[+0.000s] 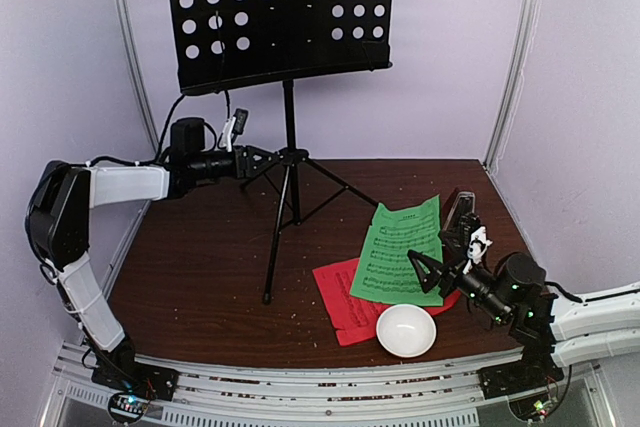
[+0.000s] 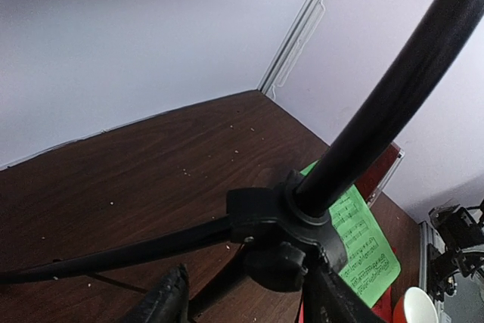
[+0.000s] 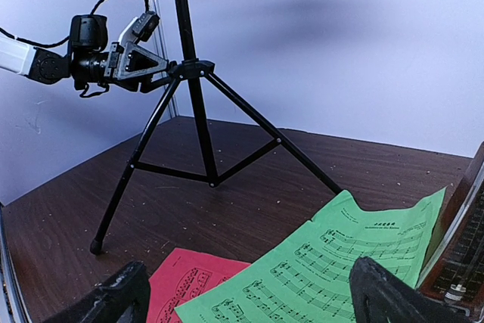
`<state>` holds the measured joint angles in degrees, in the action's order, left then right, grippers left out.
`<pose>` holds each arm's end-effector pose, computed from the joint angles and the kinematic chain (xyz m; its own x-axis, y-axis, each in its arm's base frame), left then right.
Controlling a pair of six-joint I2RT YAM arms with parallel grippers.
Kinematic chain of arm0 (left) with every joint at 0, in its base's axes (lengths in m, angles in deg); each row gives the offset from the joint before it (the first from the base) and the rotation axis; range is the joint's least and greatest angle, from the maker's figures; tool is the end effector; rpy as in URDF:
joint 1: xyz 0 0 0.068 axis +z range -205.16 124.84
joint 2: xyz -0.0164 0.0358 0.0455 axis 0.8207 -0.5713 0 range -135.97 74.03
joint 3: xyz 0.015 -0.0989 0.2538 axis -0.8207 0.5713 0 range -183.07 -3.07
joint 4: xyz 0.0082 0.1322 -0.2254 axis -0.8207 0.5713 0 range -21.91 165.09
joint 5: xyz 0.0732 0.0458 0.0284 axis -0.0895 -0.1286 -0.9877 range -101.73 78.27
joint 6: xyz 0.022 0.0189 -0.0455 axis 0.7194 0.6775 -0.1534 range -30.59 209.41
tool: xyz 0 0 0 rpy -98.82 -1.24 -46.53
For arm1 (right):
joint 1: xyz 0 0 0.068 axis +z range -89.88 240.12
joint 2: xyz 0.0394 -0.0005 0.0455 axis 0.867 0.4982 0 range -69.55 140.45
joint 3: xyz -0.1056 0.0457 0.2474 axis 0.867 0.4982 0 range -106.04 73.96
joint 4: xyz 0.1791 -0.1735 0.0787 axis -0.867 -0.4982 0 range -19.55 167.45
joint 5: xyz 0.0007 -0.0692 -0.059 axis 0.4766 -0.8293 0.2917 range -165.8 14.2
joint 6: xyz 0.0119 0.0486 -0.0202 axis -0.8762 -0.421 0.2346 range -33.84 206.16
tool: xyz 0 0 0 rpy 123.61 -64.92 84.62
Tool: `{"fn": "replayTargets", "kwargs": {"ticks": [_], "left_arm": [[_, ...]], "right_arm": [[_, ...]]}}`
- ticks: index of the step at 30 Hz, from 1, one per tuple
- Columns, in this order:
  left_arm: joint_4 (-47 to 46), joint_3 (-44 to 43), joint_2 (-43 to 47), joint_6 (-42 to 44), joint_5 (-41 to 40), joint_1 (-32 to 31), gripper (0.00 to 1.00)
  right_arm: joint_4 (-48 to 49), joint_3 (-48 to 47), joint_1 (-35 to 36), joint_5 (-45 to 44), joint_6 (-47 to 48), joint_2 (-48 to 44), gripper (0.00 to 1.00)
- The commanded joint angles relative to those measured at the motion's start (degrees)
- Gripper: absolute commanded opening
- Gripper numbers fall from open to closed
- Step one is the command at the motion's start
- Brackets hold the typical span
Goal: Pack up the instrument practice props
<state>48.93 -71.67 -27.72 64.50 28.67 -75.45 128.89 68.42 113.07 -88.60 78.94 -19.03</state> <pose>0.3763 -0.1638 0.2637 -0.5654 -0.1328 -0.8141 0.6791 0.4852 -0.5508 0.1123 0.1358 0.1988 -0.0139 0.1851 -0.9826 -0.6491 0.7459 0.1497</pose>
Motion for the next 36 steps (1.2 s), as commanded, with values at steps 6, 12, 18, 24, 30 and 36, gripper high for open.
{"fn": "replayTargets", "kwargs": {"ticks": [6, 12, 18, 24, 30, 36], "left_arm": [[-9.8, 4.5, 3.1, 16.6, 3.4, 0.1, 0.64], [-6.9, 4.9, 3.6, 26.8, 3.0, 0.1, 0.64], [-7.4, 7.9, 5.3, 31.0, 1.3, 0.0, 0.61], [-6.4, 8.9, 8.3, 33.7, -1.5, -0.6, 0.56], [-2.3, 7.3, 8.9, 40.4, -3.7, -0.8, 0.58], [-1.2, 7.5, 8.8, 45.6, -3.6, -1.5, 0.65]], "right_arm": [[0.6, -1.1, -0.2, -0.3, 0.5, -0.9, 0.94], [0.7, -1.1, -0.2, 0.4, 0.0, -1.1, 0.94], [0.7, -0.6, -0.2, -0.8, 2.2, -1.1, 0.94], [-2.3, -0.8, -0.2, -2.2, -0.6, 1.2, 0.93], [-9.2, -0.3, -0.1, -0.4, -9.7, -0.9, 0.91], [-18.2, -3.0, -0.1, -3.0, -9.1, -8.5, 0.91]]}}
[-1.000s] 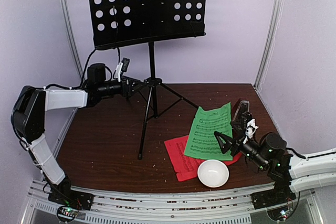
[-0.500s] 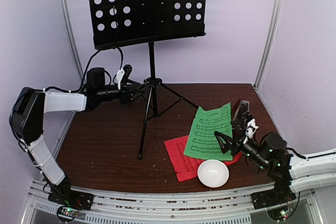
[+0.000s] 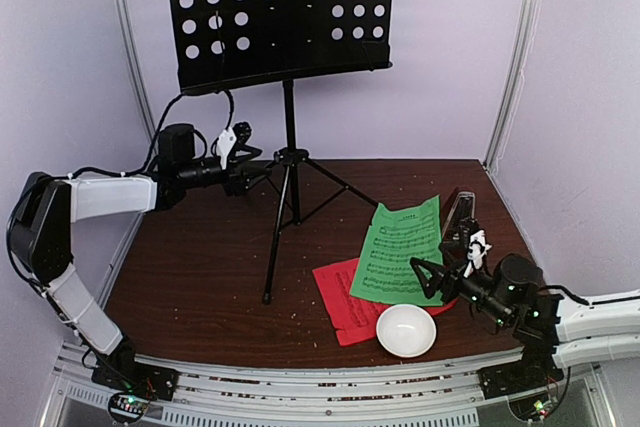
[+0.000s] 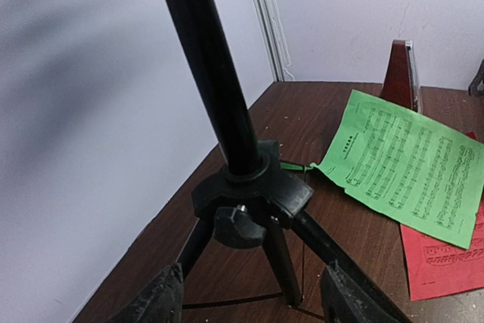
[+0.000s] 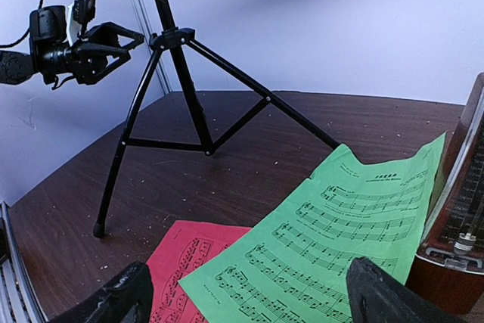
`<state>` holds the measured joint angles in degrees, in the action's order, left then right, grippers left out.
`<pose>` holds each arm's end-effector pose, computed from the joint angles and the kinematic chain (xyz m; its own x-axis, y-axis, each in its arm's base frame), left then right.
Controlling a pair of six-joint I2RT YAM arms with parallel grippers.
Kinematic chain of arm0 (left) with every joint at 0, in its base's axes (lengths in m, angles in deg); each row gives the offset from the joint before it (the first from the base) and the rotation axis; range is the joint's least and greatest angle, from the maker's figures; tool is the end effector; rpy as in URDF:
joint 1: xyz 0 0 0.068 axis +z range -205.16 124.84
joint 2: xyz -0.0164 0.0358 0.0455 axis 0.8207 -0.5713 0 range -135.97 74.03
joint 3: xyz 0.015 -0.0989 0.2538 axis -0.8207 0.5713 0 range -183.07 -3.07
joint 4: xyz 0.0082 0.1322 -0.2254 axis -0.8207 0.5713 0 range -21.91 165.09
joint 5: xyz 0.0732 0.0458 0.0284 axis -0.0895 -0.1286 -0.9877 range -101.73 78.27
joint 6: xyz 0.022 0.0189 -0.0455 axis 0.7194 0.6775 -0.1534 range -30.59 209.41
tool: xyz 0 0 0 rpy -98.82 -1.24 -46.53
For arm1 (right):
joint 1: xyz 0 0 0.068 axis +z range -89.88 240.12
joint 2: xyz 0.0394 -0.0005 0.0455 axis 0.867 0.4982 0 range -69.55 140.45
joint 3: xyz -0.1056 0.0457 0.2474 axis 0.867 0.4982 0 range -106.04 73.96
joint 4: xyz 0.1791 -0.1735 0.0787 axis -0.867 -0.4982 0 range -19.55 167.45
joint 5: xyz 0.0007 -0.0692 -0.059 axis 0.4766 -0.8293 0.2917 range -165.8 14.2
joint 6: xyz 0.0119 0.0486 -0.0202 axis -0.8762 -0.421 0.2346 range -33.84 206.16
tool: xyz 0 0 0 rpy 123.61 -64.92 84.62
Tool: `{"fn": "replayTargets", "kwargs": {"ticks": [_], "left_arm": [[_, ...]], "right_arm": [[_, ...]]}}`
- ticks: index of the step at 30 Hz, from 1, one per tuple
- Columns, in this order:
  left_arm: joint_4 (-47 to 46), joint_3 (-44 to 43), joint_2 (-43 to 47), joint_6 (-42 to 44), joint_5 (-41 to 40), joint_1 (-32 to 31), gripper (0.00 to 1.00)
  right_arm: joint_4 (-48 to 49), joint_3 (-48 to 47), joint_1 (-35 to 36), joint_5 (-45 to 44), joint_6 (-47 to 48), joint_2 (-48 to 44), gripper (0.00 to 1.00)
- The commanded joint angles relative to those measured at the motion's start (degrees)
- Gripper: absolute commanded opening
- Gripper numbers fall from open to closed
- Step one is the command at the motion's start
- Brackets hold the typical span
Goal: Pack up the instrument practice props
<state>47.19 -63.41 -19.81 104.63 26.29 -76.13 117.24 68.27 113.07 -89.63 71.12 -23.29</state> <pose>0.3420 -0.1546 0.2694 0.0248 0.2121 -0.9769 0.8672 0.4816 0.1265 0.1099 0.1316 0.1890 -0.1717 0.1909 -0.9665 -0.6072 0.7520 0.2564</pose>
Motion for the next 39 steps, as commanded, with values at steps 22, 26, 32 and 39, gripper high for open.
{"fn": "replayTargets", "kwargs": {"ticks": [22, 26, 32, 39], "left_arm": [[0.3, -7.4, -4.5, 13.1, -9.7, -3.9, 0.4], [-0.1, -7.7, -4.9, 13.4, -8.2, -3.9, 0.34], [0.2, -7.8, -5.0, 13.1, -7.7, -3.9, 0.21], [7.0, -9.8, -4.6, 7.8, -6.0, -3.9, 0.05]], "right_arm": [[-9.5, -0.5, -0.1, -7.9, -4.2, -13.3, 0.91], [-7.8, 0.2, -0.1, -8.1, -4.9, -12.0, 0.91], [-6.4, 0.3, -0.1, -8.3, -6.0, -10.1, 0.91], [-6.4, 0.1, -0.1, -8.1, -6.4, -10.1, 0.91]]}}
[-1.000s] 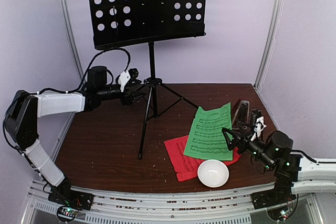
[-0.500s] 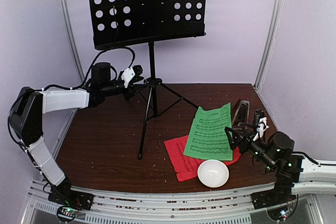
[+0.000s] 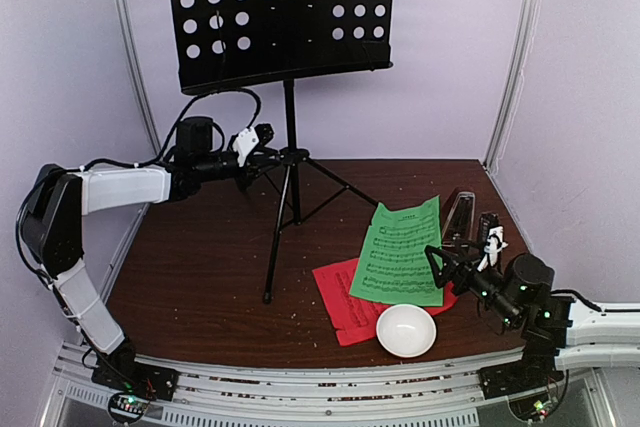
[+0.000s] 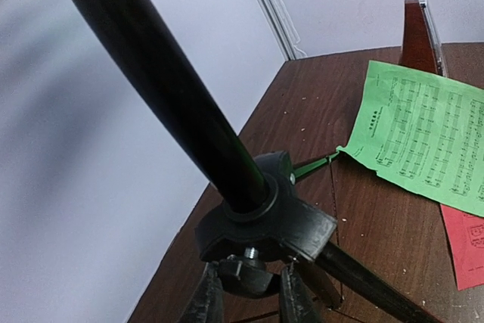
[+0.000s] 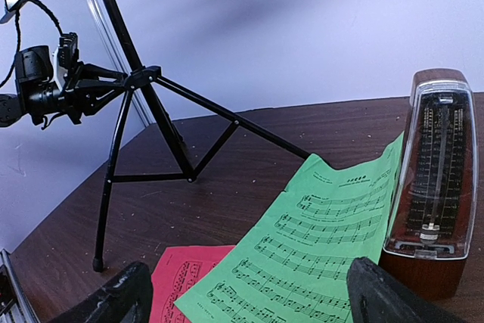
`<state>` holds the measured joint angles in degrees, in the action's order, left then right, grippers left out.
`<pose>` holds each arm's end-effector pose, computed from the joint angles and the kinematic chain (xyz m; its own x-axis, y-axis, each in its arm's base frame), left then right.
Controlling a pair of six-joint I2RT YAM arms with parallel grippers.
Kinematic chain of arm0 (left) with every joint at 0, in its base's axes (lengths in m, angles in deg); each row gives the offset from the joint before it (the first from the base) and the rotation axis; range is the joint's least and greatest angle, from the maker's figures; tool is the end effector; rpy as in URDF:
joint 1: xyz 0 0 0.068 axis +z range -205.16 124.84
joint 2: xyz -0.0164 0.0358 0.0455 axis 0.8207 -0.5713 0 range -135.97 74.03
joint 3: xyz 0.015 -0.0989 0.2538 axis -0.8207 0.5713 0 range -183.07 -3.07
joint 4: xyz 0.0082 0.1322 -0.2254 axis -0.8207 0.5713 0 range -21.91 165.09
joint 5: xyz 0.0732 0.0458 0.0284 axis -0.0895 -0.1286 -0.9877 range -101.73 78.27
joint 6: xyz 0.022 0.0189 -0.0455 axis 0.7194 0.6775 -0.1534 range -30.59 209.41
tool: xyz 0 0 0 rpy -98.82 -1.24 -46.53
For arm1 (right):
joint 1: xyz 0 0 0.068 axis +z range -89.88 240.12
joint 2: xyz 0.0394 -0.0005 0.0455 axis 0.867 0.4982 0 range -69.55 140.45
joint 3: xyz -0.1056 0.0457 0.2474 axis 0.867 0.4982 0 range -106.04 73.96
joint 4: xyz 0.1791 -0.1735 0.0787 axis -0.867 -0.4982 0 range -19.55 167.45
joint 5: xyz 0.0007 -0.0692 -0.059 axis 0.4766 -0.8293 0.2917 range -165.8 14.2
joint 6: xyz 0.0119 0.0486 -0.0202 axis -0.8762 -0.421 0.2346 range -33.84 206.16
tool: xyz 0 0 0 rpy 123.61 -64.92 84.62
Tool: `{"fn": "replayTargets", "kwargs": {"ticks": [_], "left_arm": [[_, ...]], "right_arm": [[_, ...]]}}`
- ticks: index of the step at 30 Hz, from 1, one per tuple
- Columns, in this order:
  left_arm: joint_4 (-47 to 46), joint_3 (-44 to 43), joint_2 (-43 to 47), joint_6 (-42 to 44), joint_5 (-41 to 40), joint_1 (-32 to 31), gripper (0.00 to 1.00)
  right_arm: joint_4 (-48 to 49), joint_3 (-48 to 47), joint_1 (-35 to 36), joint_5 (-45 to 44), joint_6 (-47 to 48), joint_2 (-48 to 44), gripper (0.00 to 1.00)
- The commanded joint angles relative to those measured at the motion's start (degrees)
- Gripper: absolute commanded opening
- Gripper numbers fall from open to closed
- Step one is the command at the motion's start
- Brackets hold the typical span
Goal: Pack up the instrument practice props
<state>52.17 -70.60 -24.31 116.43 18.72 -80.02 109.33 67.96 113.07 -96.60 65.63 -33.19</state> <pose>0.3559 -0.1848 0.2738 0.1588 0.3581 -0.9201 0.8248 0.4641 0.3230 0.1043 0.1173 0.2009 -0.1717 0.3168 -0.9328 -0.5040 0.7853 0.3595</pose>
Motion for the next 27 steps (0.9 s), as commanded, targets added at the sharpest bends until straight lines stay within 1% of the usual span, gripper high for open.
{"fn": "replayTargets", "kwargs": {"ticks": [1, 8, 12, 16, 19, 23, 24, 26, 27], "left_arm": [[2.4, -2.4, 0.2, -5.7, 2.3, 0.0, 0.05], [5.0, -2.2, 3.2, -23.0, 11.7, 0.1, 0.04], [10.0, -4.3, 3.1, -31.7, 13.7, 0.2, 0.04], [10.7, -4.5, 3.4, -41.0, 16.5, 0.9, 0.04], [10.7, -4.3, 3.5, -47.0, 16.7, 1.1, 0.05], [8.7, -2.3, 3.3, -58.9, 17.5, 2.0, 0.05], [7.7, -1.7, 3.4, -60.8, 18.0, 2.2, 0.05], [7.2, -0.8, 4.1, -62.0, 17.5, 2.3, 0.05], [7.3, -0.5, 4.7, -62.0, 16.8, 2.3, 0.09]], "right_arm": [[1.5, 0.3, -0.1, -1.0, -1.1, -0.4, 0.91], [0.4, -0.5, -0.1, -0.8, -1.4, -1.5, 0.91], [0.5, -1.4, -0.1, -0.3, -1.2, -0.8, 0.91], [1.1, -2.2, -0.1, 0.5, -1.6, 0.8, 0.91], [1.5, -2.9, -0.1, 1.4, -2.1, 2.4, 0.91], [0.6, -4.8, -0.1, 2.6, -2.9, 4.4, 0.91], [0.2, -5.4, 0.0, 2.9, -3.0, 4.8, 0.91], [-1.0, -6.8, 0.0, 3.3, -3.5, 5.4, 0.91], [-2.0, -7.5, 0.0, 3.7, -4.0, 5.7, 0.91]]}}
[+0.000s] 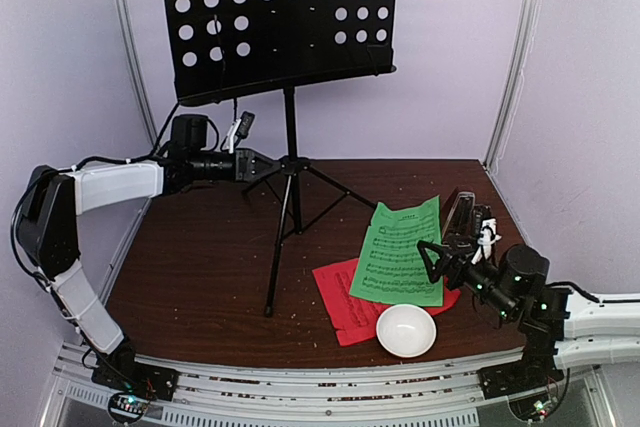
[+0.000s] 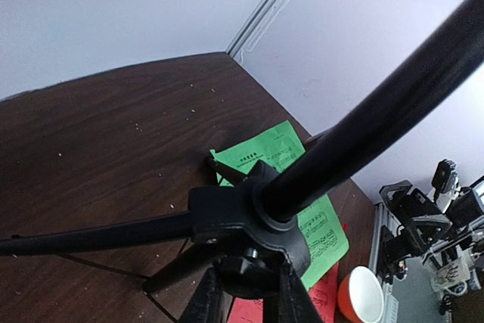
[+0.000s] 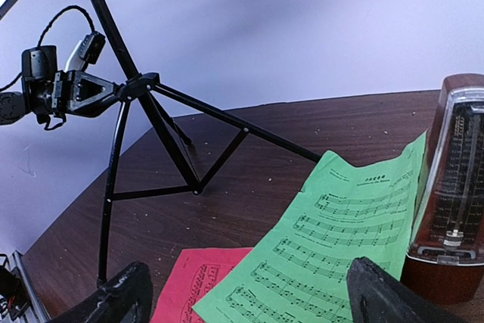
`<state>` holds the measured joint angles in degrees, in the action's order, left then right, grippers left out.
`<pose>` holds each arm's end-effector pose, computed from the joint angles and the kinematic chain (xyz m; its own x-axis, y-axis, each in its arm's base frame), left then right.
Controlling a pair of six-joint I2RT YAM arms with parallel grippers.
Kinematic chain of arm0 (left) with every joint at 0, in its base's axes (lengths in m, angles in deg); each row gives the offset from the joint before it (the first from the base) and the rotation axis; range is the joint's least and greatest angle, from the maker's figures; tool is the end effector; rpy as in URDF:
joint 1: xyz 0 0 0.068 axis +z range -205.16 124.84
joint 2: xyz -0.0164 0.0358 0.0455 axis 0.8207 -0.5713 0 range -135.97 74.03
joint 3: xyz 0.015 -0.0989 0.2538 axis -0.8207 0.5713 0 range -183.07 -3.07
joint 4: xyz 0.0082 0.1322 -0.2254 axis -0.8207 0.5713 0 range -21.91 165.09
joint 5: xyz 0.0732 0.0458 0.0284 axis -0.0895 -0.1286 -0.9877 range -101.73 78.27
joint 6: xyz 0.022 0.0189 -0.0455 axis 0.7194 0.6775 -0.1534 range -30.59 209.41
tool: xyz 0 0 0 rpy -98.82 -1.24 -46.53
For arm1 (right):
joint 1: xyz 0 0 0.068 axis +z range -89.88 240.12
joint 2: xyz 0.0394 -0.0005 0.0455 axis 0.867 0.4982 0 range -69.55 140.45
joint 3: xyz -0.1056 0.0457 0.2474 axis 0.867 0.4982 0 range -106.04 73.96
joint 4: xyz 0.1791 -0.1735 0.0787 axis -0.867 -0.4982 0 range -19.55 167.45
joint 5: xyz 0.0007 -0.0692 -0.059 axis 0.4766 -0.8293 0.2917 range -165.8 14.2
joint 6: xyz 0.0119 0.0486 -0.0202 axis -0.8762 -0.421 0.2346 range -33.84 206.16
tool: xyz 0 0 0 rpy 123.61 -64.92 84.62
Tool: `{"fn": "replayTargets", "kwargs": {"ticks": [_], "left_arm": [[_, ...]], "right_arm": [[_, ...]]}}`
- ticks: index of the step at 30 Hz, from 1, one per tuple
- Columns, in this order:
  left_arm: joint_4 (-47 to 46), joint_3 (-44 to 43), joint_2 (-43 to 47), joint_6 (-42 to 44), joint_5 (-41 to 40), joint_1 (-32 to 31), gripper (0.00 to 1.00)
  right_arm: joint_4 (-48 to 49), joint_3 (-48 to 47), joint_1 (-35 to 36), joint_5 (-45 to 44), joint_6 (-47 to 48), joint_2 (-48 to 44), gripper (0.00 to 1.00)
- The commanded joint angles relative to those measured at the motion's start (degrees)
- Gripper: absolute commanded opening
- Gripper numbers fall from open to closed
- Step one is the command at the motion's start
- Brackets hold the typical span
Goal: Pack up the instrument practice props
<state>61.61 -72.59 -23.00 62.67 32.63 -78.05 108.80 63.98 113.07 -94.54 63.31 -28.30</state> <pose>0.3497 -0.1747 0.2798 -0.6909 -0.0573 -0.7207 0.6366 0.4242 -0.6441 0.1114 0.1288 0.2119 -0.2176 0.3222 -0.9213 -0.5184 0.7616 0.3888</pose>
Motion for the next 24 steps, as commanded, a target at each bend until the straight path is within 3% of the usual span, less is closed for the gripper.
{"fn": "replayTargets", "kwargs": {"ticks": [1, 3, 7, 13, 19, 24], "left_arm": [[-1.8, 1.6, 3.7, -7.9, 2.4, 0.3, 0.11], [-1.7, 2.0, 4.5, -6.9, 1.3, 0.3, 0.22], [0.0, 2.1, 5.2, -2.2, -2.1, 0.3, 0.55], [-2.8, 4.0, 9.6, 6.2, -5.5, 0.5, 0.71], [-6.0, 6.6, 12.8, 23.3, -4.3, 0.3, 0.69], [-12.0, 12.1, 14.2, 36.2, -4.1, -2.4, 0.57]], "right_arm": [[-2.5, -4.2, 0.0, 1.8, -1.9, 1.0, 0.91], [-4.9, -5.8, 0.0, 2.5, -2.9, 1.4, 0.91], [-7.9, -7.6, 0.1, 4.9, -5.4, 1.0, 0.91], [-10.4, -7.2, 0.2, 7.9, -8.5, -3.8, 0.91], [-8.4, -4.0, 0.2, 7.6, -6.7, -7.0, 0.92], [-5.7, -4.4, 0.3, 8.4, -4.7, -5.3, 0.92]]}}
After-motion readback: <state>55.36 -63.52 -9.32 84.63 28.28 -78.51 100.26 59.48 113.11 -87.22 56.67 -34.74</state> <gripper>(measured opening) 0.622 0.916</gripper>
